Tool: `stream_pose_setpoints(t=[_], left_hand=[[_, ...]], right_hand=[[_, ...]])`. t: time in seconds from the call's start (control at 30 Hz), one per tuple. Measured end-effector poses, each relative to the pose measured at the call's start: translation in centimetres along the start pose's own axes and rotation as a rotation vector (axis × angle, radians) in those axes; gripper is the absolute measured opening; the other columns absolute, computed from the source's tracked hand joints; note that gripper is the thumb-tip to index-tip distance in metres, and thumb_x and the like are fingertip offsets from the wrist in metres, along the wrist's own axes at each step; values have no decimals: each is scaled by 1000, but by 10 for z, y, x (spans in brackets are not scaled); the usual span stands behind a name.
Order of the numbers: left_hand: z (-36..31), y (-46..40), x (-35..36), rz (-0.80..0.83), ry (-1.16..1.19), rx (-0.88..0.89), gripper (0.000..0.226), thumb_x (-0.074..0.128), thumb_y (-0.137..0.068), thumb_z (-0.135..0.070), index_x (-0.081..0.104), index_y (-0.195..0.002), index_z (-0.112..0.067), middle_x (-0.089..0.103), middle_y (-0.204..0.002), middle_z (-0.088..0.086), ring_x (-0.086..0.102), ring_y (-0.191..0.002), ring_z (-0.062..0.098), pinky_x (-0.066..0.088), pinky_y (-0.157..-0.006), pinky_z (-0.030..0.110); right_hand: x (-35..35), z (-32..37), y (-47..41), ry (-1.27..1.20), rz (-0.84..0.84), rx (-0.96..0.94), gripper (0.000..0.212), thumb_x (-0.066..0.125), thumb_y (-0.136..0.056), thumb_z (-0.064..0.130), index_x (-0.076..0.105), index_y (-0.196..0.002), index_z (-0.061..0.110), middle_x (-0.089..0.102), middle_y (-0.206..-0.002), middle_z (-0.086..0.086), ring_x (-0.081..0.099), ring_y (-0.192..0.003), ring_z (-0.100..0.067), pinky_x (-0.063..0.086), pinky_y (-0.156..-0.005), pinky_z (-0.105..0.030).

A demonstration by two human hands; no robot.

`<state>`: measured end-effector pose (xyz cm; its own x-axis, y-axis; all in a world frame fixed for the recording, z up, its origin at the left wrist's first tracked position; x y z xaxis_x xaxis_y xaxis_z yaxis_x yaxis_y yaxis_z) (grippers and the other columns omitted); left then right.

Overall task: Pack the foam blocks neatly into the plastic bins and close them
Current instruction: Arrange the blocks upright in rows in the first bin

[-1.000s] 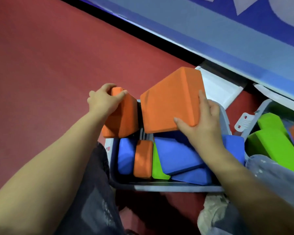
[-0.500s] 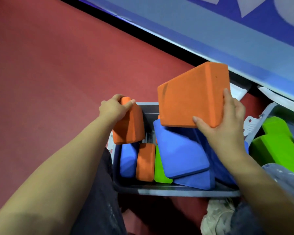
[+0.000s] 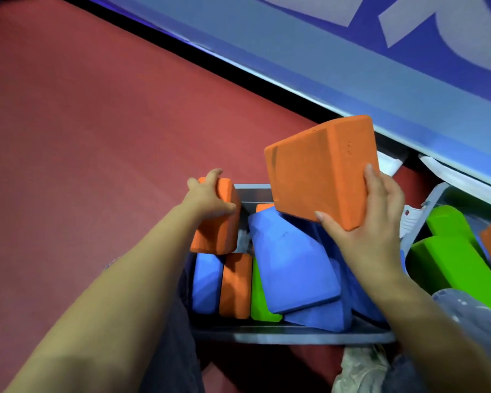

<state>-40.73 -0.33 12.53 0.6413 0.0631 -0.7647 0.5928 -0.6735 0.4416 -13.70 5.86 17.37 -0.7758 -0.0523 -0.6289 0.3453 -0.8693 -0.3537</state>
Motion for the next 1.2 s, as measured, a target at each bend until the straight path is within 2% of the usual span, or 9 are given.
stream_pose_setpoints(t=[0.13,0.2,0.3,0.47,0.6,0.77,0.87,0.97,1.2], left_hand=[[-3,-1,8,-2,36,9,103,74,-77,-47,-2,-147,-53,1,-154,19,39,-129,45,40,-100,43],[-4,-4,12,-61,10,43,98,70,-78,-53,-1,-145,-56,-10,-157,19,37,-132,46,42,-99,42],[0,-9,13,-125,-64,62,84,62,-82,-56,5,-143,-60,3,-157,19,45,-126,45,44,-95,42],[2,-25,9,-56,-106,52,82,57,-85,-54,-2,-141,-62,22,-146,22,48,-118,44,44,-97,44],[-4,-37,32,24,-134,81,86,56,-87,-53,-8,-143,-57,13,-149,23,47,-118,45,41,-101,44],[7,-58,56,8,-79,80,86,55,-87,-59,-5,-148,-49,-11,-159,14,21,-140,45,27,-111,47],[14,-68,77,-2,-118,46,83,50,-85,-66,-3,-147,-51,-13,-160,6,13,-141,45,26,-110,53],[9,-82,100,-20,-190,20,83,44,-83,-72,-3,-147,-51,-12,-160,3,6,-144,39,24,-111,56],[13,-101,113,-35,-217,2,80,38,-84,-74,2,-150,-45,-7,-161,2,1,-146,34,16,-113,58]], right_hand=[[3,-4,1,9,-11,-28,94,81,-72,26,22,-145,28,25,-144,-14,24,-132,-12,25,-109,-28],[2,-6,1,13,-12,-45,94,80,-72,27,22,-145,28,26,-143,-16,24,-132,-12,21,-110,-16],[-1,-10,0,2,2,-25,94,80,-72,27,23,-147,21,25,-145,-15,23,-132,-11,14,-104,-1],[-7,-8,-1,6,10,-8,94,79,-72,28,22,-147,21,24,-146,-14,22,-131,-8,23,-105,-26],[-6,-12,2,13,18,-36,93,78,-74,30,21,-147,23,23,-146,-12,18,-127,4,23,-104,-22],[-4,-19,1,-17,-16,-15,91,78,-74,37,19,-143,30,24,-145,-10,22,-128,2,20,-102,-6],[-3,-25,-1,2,-72,-40,89,69,-71,46,24,-143,21,27,-141,-10,24,-128,4,18,-104,0],[-3,-29,3,6,-66,-30,92,75,-67,43,26,-142,19,24,-138,6,19,-130,16,19,-106,-3],[0,-29,0,27,-45,-18,83,66,-73,47,24,-141,28,24,-143,-2,24,-133,1,26,-110,-16]])
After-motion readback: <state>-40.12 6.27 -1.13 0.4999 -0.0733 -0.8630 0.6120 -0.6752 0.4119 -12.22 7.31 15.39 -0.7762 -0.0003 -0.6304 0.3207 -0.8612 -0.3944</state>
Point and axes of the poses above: each hand's wrist, its own y-axis away from the middle knuckle, its own x-axis out of the palm, z = x × y, the point moved 1 cm from there along -y, towards the middle knuckle
